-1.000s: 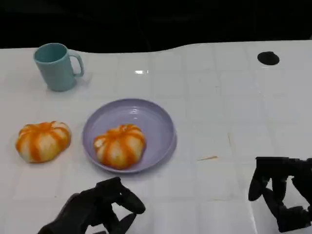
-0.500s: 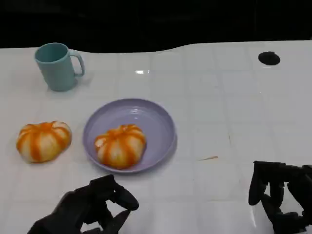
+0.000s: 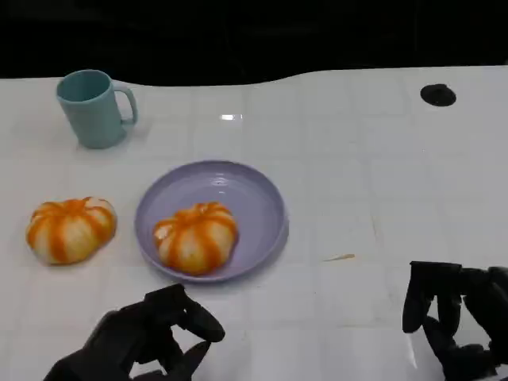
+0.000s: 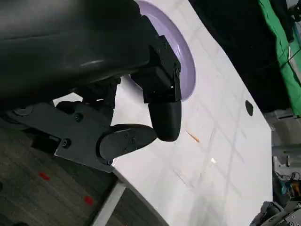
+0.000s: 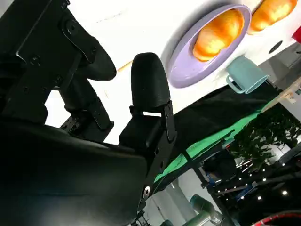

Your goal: Grasp the bread from the table and place it into the plate.

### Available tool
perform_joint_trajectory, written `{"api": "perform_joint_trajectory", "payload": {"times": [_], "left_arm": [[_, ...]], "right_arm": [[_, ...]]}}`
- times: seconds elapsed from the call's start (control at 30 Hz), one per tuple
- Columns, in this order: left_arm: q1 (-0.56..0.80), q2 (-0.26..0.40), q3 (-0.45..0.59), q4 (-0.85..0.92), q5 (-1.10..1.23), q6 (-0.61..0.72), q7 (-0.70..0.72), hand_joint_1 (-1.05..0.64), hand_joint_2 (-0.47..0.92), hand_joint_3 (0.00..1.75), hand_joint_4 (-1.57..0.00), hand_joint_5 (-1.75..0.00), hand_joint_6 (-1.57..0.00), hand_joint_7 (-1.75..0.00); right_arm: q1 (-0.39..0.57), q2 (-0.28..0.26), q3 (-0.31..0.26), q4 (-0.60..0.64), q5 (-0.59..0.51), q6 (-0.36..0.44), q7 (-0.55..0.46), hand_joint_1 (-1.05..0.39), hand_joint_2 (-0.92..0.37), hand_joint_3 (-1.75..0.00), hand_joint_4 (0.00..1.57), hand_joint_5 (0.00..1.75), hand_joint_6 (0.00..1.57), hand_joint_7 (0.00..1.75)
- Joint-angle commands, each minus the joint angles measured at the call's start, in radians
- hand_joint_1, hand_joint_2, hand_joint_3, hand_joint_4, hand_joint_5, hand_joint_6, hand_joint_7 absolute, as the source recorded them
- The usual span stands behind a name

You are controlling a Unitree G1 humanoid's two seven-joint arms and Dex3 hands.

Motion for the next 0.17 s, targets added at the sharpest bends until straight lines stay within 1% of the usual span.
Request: {"api": "perform_joint_trajectory", "payload": {"times": [0.03,0.17], "left_arm": [[-0.002,0.019,0.010,0.004,0.001,-0.019,-0.006,-0.21,0.79,0.65,-0.65,-1.75,-0.65,-1.27],[-0.004,0.020,0.010,0.004,-0.004,-0.010,-0.006,-0.22,0.79,0.66,-0.64,-1.75,-0.65,-1.27]], "right_arm": [[-0.001,-0.002,0.001,-0.017,0.011,0.010,0.005,0.12,-0.10,-1.61,0.98,1.75,0.88,1.52],[-0.004,-0.003,0.004,-0.017,0.009,0.019,0.007,0.11,-0.11,-1.60,0.97,1.75,0.87,1.51]]}}
